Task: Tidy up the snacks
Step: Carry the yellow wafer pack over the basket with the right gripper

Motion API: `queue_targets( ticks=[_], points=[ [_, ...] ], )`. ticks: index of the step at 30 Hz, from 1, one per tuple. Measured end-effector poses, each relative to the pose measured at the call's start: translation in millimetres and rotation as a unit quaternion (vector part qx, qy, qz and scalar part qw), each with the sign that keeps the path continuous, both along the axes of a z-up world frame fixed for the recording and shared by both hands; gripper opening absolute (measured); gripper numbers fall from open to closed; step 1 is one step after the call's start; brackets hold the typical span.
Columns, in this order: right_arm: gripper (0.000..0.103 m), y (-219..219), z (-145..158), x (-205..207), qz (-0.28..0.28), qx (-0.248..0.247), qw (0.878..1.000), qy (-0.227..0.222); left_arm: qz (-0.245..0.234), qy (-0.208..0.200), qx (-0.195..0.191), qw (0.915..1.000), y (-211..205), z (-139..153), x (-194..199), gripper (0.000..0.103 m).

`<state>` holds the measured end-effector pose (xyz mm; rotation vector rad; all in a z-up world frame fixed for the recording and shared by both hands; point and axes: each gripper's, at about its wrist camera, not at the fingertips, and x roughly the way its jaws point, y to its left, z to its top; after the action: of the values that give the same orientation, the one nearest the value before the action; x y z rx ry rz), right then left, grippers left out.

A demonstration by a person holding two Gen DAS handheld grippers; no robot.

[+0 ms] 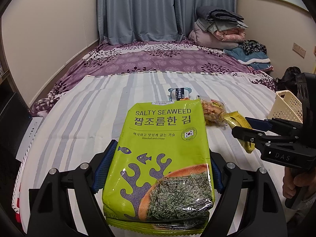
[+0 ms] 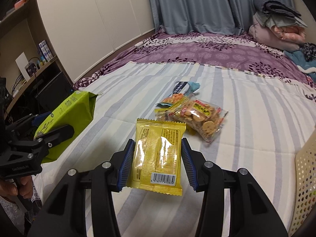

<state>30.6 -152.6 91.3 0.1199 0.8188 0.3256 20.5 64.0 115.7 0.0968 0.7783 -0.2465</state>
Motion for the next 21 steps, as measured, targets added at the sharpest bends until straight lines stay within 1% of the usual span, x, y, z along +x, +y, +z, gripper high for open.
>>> queue_targets(
  ticks=[12,21],
  points=[
    [0.048,-60.9,32.0,-31.1,-0.059,0.017,0.997,-0.04,-0.032,-0.009,0.001,0.9995,-31.9,9.8,-6.6,0.082],
    [0.048,-117.8,48.5,-60.6,-0.123,0.026,0.99,-0.07,-0.071,-0.02,0.004,0.9973,-68.3,18.6,-10.6,0.082]
  ],
)
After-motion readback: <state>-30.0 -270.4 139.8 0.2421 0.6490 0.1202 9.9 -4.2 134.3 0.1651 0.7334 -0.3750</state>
